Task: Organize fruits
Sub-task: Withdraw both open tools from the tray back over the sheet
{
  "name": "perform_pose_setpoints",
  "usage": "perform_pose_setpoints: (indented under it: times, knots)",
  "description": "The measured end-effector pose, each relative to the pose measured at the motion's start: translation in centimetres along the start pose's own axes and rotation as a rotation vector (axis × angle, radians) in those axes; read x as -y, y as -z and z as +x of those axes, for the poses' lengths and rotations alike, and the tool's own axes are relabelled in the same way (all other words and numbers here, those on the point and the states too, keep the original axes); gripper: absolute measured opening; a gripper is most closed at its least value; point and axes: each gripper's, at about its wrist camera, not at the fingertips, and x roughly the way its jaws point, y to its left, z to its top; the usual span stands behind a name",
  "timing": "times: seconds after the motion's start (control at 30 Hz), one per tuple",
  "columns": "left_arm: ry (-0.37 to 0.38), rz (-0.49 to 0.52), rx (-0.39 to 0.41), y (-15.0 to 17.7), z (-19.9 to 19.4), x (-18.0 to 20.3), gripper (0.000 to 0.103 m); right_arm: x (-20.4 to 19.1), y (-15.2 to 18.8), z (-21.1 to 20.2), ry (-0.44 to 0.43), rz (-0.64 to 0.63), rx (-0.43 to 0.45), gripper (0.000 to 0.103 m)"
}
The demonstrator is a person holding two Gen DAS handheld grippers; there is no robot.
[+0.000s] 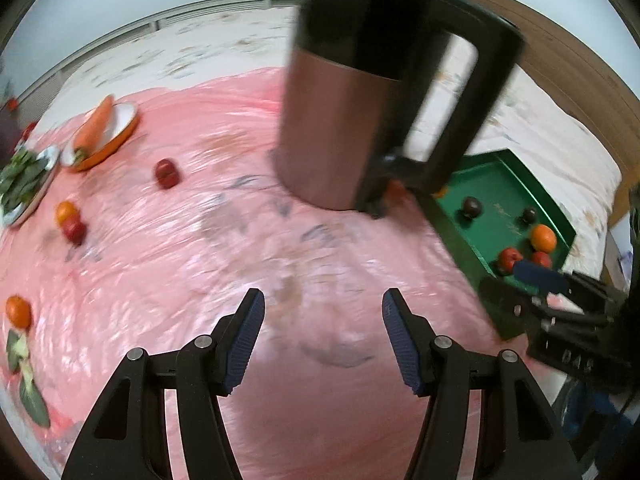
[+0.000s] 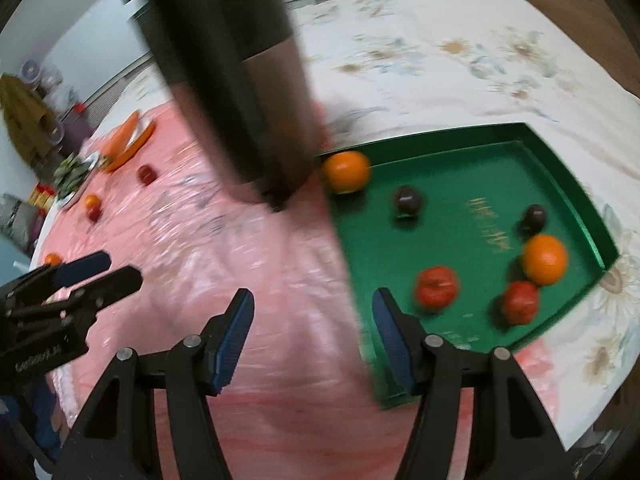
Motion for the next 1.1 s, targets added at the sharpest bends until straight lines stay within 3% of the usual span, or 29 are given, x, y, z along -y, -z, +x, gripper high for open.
perform_pose_setpoints:
  times: [0.53,1.1]
  knots:
    - [-0.133,-0.155,0.002,2.3,-2.0,-10.3,0.062,-12.0,0.0,4.4,-0.119,-0.168,-0.098,0.103]
    - [-0.179,-0.239,-0.005,3.1,-2.3,-16.2,0.062,-18.8,-1.2,7.0,-0.18,-0.261,-0.123,0.103]
